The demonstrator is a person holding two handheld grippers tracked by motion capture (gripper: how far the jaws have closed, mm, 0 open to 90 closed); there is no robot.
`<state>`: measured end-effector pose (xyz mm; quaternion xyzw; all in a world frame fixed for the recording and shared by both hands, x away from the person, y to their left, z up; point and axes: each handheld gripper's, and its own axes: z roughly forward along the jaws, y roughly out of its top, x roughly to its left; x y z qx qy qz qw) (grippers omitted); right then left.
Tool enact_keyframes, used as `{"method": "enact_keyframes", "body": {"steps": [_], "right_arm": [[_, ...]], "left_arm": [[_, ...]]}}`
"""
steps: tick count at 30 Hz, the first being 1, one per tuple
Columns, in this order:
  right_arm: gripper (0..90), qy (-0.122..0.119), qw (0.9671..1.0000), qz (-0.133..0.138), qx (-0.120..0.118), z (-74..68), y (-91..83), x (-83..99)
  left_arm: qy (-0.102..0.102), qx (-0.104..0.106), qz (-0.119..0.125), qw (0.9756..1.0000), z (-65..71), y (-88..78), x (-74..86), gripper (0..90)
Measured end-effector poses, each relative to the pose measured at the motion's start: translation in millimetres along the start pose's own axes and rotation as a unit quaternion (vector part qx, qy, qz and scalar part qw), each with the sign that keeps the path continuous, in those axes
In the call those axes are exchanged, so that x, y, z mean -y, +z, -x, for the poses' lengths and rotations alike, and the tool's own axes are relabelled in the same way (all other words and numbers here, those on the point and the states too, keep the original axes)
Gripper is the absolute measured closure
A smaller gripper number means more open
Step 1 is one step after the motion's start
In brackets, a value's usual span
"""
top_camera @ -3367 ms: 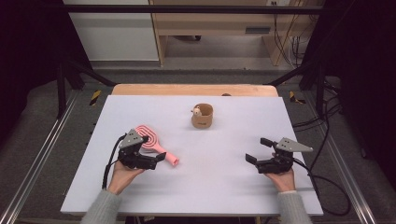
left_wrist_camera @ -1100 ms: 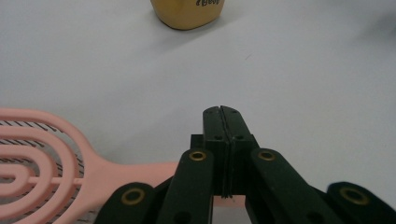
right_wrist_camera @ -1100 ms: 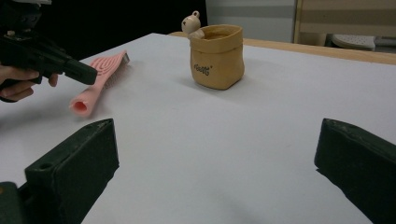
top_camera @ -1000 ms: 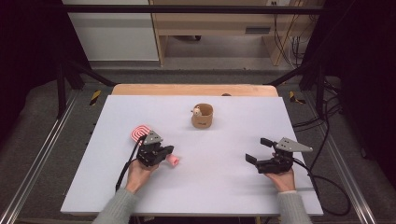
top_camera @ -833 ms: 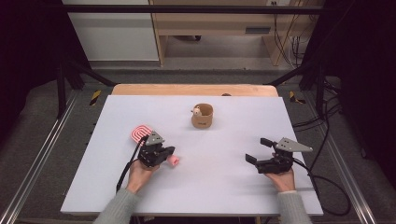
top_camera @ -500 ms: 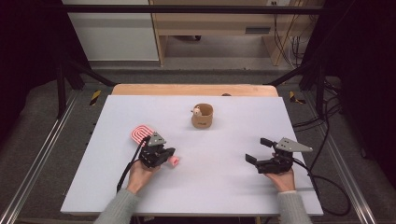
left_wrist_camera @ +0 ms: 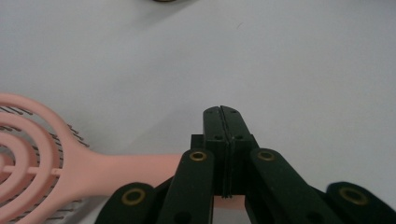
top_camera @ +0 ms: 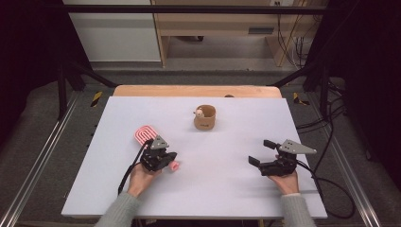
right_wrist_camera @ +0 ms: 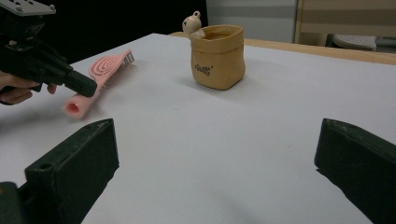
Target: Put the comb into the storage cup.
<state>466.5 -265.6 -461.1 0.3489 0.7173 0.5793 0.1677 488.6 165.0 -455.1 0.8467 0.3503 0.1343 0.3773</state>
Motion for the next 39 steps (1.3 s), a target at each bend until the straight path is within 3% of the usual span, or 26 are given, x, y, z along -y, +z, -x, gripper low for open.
{"method": "enact_keyframes", "body": {"steps": [39], "right_arm": [[0.2,0.001,1.0,-0.001,-0.001,-0.1,0.2,0.1]], "left_arm": [[0.027,-0.006,-0.044,0.9986,4.2,-11.7,7.8,89.6]]}}
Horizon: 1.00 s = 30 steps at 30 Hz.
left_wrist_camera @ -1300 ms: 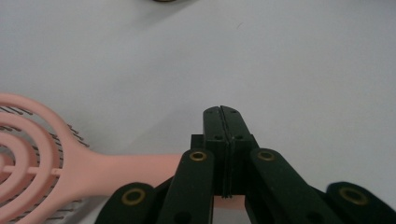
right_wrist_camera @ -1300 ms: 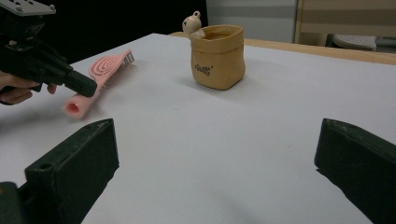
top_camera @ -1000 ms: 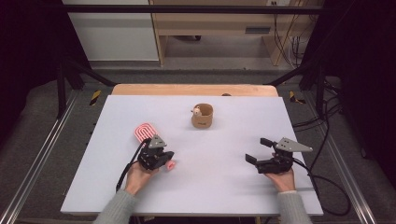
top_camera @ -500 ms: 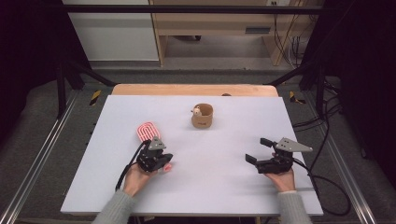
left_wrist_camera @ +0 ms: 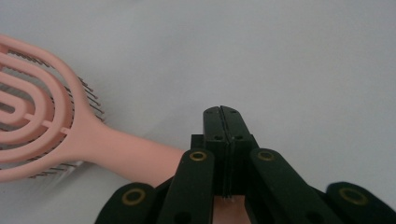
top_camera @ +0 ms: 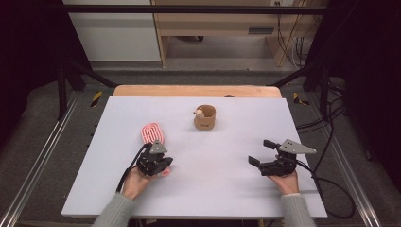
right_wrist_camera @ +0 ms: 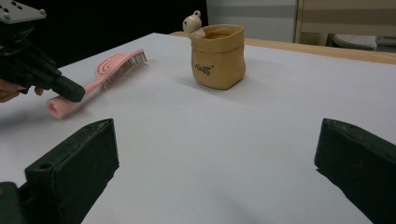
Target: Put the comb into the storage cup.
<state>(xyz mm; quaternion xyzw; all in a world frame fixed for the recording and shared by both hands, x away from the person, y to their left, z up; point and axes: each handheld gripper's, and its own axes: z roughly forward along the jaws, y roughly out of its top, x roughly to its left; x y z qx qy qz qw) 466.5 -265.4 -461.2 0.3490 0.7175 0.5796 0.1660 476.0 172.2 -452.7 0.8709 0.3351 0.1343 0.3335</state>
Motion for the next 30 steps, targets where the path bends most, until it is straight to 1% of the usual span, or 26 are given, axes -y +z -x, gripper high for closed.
{"method": "enact_keyframes", "body": {"steps": [5,15,23,25,30], "right_arm": [[0.2,-0.001,1.0,0.0,0.001,0.2,-0.1,-0.1],[0.2,-0.001,1.0,0.0,0.0,0.1,-0.1,-0.1],[0.2,-0.001,1.0,0.0,0.001,0.2,-0.2,-0.1],[0.2,-0.001,1.0,0.0,0.001,0.2,-0.2,-0.1],[0.2,0.0,1.0,-0.001,0.001,0.0,-0.2,-0.1]], "left_arm": [[0.003,-0.004,-0.008,1.0,0.2,-3.2,2.2,89.7],[0.003,-0.006,-0.015,0.9999,-2.2,-8.1,7.9,89.6],[0.009,-0.011,-0.022,0.9997,-1.9,-12.0,11.5,89.6],[0.014,-0.017,-0.026,0.9994,-1.2,-13.1,12.6,89.6],[0.014,-0.02,-0.03,0.9992,-1.6,-14.8,14.2,89.7]]}}
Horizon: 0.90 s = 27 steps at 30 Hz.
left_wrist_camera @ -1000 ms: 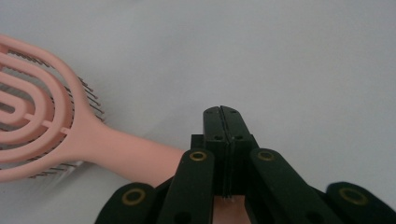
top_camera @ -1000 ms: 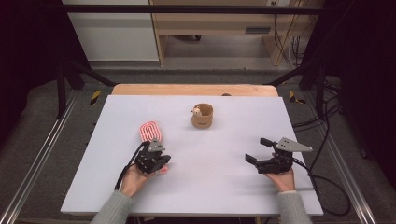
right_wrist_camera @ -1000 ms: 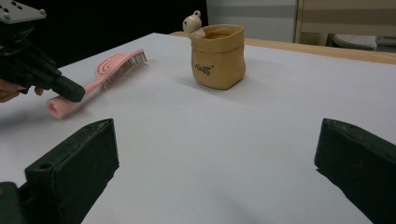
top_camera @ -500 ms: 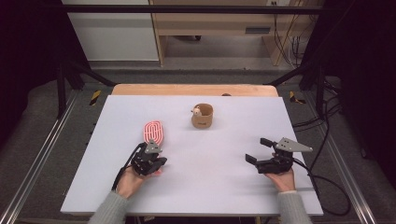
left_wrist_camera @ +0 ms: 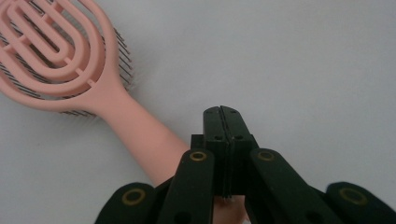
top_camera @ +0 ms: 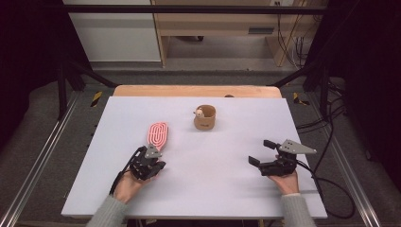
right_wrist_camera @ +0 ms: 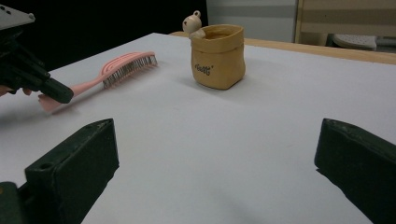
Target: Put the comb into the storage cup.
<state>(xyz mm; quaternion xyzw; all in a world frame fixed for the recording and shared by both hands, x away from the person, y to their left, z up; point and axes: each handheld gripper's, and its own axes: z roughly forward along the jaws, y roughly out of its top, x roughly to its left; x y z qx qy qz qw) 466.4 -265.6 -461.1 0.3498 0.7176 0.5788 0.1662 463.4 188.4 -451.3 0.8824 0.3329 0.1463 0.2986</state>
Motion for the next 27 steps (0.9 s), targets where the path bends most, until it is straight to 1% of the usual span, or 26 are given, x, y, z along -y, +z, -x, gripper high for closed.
{"method": "enact_keyframes", "body": {"steps": [4,9,21,27], "right_arm": [[0.2,0.0,1.0,0.0,0.0,0.0,0.0,0.0],[0.2,0.0,1.0,0.0,0.0,0.0,-0.1,0.0],[0.2,0.0,1.0,0.0,0.0,-0.1,0.1,0.1],[0.2,0.001,1.0,-0.001,0.0,-0.2,0.2,0.2]], "left_arm": [[0.0,-0.004,0.0,1.0,-1.5,-2.7,2.5,89.7],[-0.007,-0.006,-0.003,1.0,-4.7,-6.0,6.7,89.6],[-0.016,-0.021,-0.009,0.9996,-11.9,-11.0,14.3,89.6],[-0.026,-0.026,-0.011,0.9993,-17.2,-13.4,17.8,89.7]]}}
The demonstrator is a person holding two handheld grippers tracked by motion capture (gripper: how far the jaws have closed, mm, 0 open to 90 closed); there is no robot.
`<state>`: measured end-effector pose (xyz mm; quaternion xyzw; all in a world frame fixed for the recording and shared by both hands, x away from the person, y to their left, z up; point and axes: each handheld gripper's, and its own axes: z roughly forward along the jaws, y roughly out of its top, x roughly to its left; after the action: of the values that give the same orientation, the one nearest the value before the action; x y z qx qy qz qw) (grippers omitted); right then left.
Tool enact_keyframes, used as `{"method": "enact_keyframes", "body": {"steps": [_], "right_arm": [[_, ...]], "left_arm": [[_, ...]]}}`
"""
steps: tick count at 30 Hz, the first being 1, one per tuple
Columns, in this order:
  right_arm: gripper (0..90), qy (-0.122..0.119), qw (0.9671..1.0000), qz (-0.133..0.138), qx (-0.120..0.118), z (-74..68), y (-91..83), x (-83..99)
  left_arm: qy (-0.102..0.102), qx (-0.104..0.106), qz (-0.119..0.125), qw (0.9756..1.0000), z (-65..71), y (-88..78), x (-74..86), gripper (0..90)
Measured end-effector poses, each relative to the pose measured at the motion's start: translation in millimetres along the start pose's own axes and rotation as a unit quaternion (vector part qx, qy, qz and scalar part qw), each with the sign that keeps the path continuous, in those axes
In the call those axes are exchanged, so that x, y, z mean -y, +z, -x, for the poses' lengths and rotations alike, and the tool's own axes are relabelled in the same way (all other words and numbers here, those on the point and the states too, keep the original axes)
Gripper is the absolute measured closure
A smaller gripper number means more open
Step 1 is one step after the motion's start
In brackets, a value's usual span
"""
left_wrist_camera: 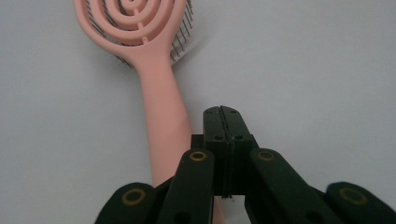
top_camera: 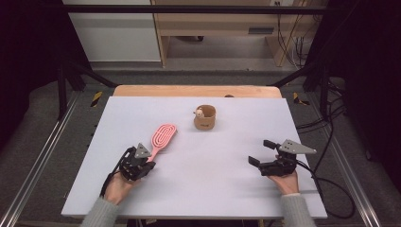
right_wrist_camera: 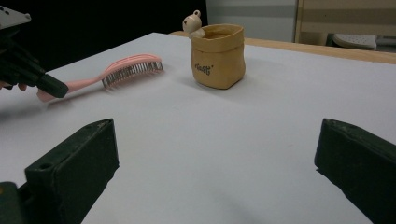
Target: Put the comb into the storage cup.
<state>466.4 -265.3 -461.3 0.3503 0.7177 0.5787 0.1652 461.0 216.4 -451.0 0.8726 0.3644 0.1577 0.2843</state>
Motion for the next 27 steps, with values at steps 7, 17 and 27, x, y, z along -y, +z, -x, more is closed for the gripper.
{"method": "enact_keyframes", "body": {"steps": [7,17,27], "right_arm": [[0.2,0.0,1.0,0.0,0.0,0.0,-0.1,-0.1],[0.2,0.0,1.0,-0.001,-0.001,0.0,0.1,0.0],[0.2,0.0,1.0,-0.001,0.0,0.0,0.1,0.0]], "left_arm": [[-0.009,-0.005,-0.001,0.9999,-7.0,-1.9,3.2,89.6],[-0.022,-0.005,0.005,0.9997,-14.0,-4.6,6.1,89.7],[-0.034,0.0,0.058,0.9977,-14.3,-21.3,2.4,78.6]]}}
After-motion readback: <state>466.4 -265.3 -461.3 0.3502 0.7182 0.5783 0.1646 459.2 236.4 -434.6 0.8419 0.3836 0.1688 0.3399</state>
